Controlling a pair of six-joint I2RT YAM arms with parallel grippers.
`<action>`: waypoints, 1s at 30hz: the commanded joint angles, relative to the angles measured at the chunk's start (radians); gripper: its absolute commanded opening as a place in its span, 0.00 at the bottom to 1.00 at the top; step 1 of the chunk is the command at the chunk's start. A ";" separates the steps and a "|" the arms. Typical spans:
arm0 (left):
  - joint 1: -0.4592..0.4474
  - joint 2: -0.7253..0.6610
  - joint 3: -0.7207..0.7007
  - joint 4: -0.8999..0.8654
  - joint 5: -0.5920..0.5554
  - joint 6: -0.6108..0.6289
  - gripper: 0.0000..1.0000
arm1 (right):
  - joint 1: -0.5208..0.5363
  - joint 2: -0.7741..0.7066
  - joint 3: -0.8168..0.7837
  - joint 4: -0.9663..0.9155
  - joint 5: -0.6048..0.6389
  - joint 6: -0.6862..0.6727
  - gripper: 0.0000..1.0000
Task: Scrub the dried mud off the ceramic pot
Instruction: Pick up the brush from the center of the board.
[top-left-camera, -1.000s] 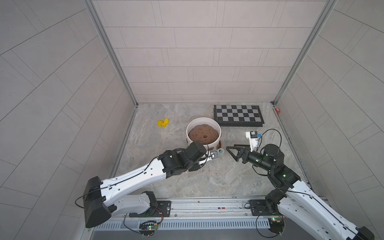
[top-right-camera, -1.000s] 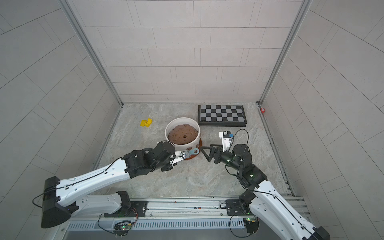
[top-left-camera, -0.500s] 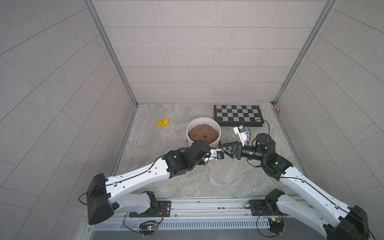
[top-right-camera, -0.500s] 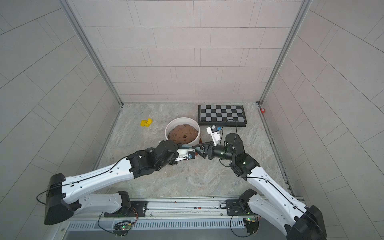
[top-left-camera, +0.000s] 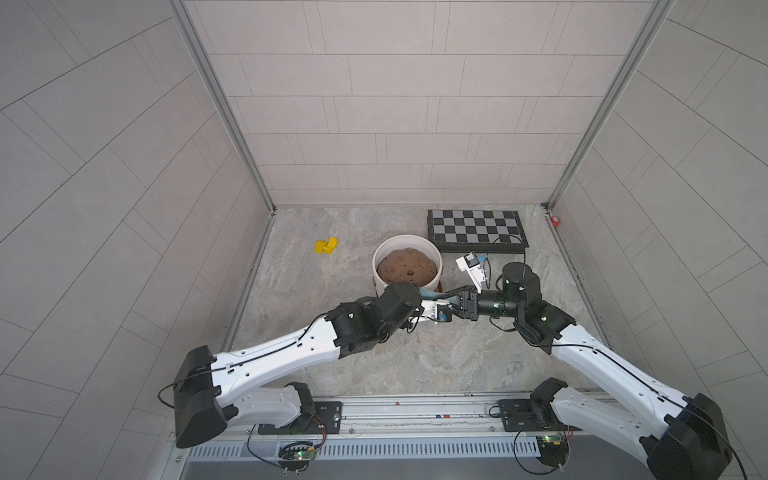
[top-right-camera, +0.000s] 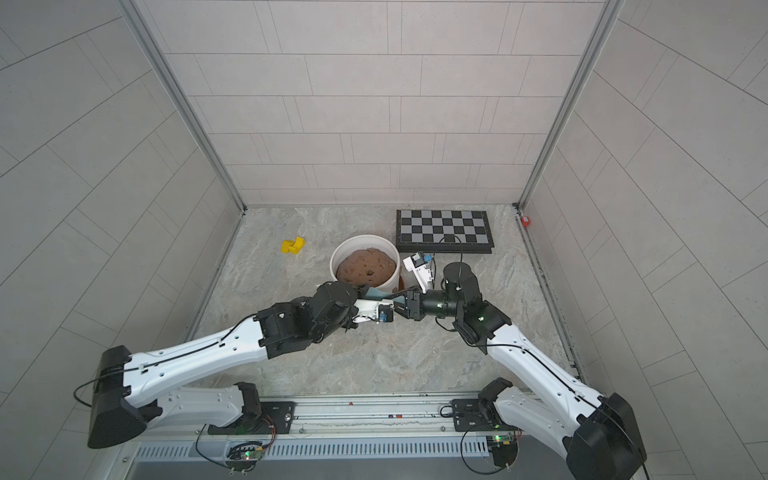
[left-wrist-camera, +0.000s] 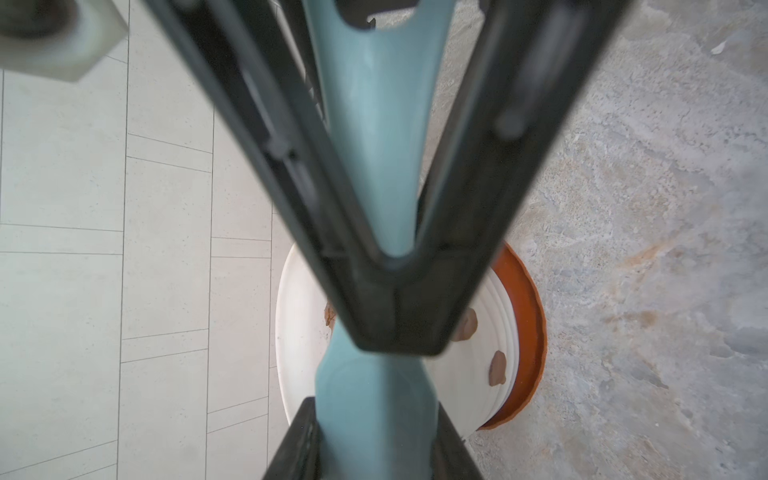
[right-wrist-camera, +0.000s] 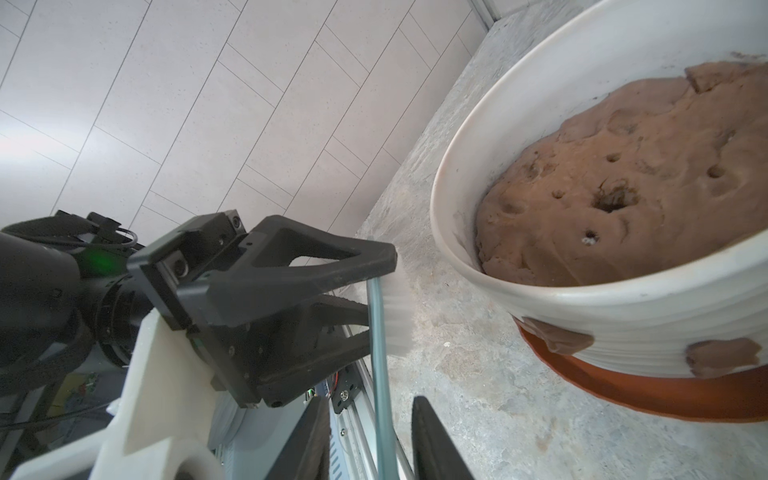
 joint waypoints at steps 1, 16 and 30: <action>-0.013 -0.011 -0.003 0.029 -0.011 0.025 0.26 | 0.003 0.007 0.020 0.036 -0.010 0.001 0.29; -0.015 -0.003 -0.012 0.026 -0.031 0.026 0.34 | 0.002 0.019 0.014 0.058 -0.022 0.008 0.00; 0.042 -0.092 0.058 -0.123 0.230 -0.357 0.79 | 0.001 -0.034 0.041 0.012 0.063 -0.241 0.00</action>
